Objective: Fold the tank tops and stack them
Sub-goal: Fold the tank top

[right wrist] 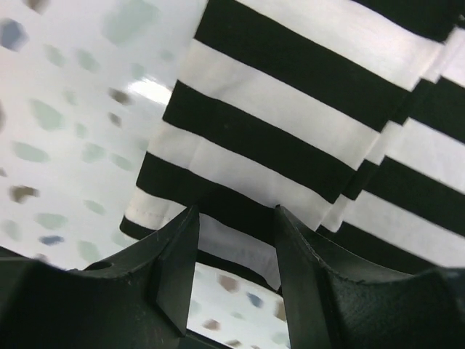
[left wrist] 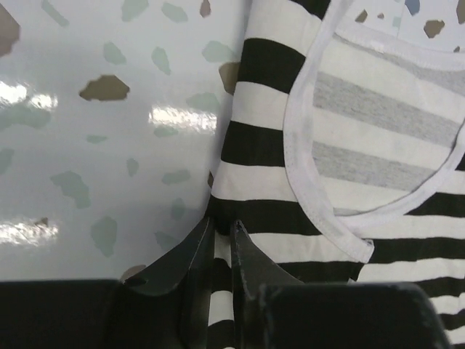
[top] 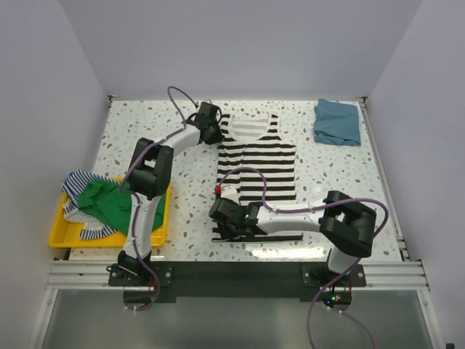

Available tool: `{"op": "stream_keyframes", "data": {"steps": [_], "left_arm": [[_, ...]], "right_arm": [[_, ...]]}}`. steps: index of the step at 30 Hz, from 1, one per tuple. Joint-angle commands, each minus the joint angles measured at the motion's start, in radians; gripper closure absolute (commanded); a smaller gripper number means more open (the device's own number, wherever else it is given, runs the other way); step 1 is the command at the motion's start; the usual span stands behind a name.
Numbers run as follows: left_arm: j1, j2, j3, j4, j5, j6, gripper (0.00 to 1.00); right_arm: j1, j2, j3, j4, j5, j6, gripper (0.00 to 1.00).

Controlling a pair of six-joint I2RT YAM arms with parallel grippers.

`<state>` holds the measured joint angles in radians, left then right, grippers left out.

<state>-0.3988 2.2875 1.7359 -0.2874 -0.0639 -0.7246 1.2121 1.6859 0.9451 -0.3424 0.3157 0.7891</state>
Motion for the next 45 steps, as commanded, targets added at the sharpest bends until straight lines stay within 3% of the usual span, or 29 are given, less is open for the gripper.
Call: {"op": "stream_keyframes", "data": {"steps": [1, 8, 14, 19, 24, 27, 32, 39, 45], "left_arm": [[0.049, 0.062, 0.086, -0.059, -0.027, 0.056, 0.79], [0.097, 0.084, 0.236, -0.036, 0.030, 0.128, 0.67], [0.109, 0.008, 0.335, -0.032, 0.058, 0.180, 0.53], [0.081, -0.170, 0.237, 0.011, 0.090, 0.146, 0.51], [-0.075, -0.347, -0.062, 0.054, 0.067, 0.087, 0.54], [-0.196, -0.475, -0.255, 0.114, 0.091, 0.059, 0.57], [-0.391, -0.539, -0.444, 0.157, 0.140, 0.059, 0.61], [-0.572, -0.496, -0.490, 0.151, 0.165, 0.099, 0.61], [-0.673, -0.428, -0.469, 0.156, 0.174, 0.106, 0.57]], "right_arm": [[-0.008, 0.099, 0.112, 0.049, -0.130, -0.034, 0.51], [-0.089, 0.136, 0.302, 0.051, -0.159, -0.060, 0.33], [-0.242, -0.030, 0.305, -0.027, -0.103, -0.120, 0.29], [-0.569, -0.120, 0.267, -0.085, -0.170, -0.195, 0.34], [-0.882, -0.014, 0.328, -0.076, -0.295, -0.278, 0.49], [-0.998, 0.102, 0.395, -0.066, -0.337, -0.315, 0.57], [-1.050, 0.265, 0.559, -0.072, -0.334, -0.349, 0.60], [-1.065, 0.402, 0.682, -0.130, -0.267, -0.376, 0.59], [-1.065, 0.405, 0.641, -0.136, -0.205, -0.389, 0.59]]}}
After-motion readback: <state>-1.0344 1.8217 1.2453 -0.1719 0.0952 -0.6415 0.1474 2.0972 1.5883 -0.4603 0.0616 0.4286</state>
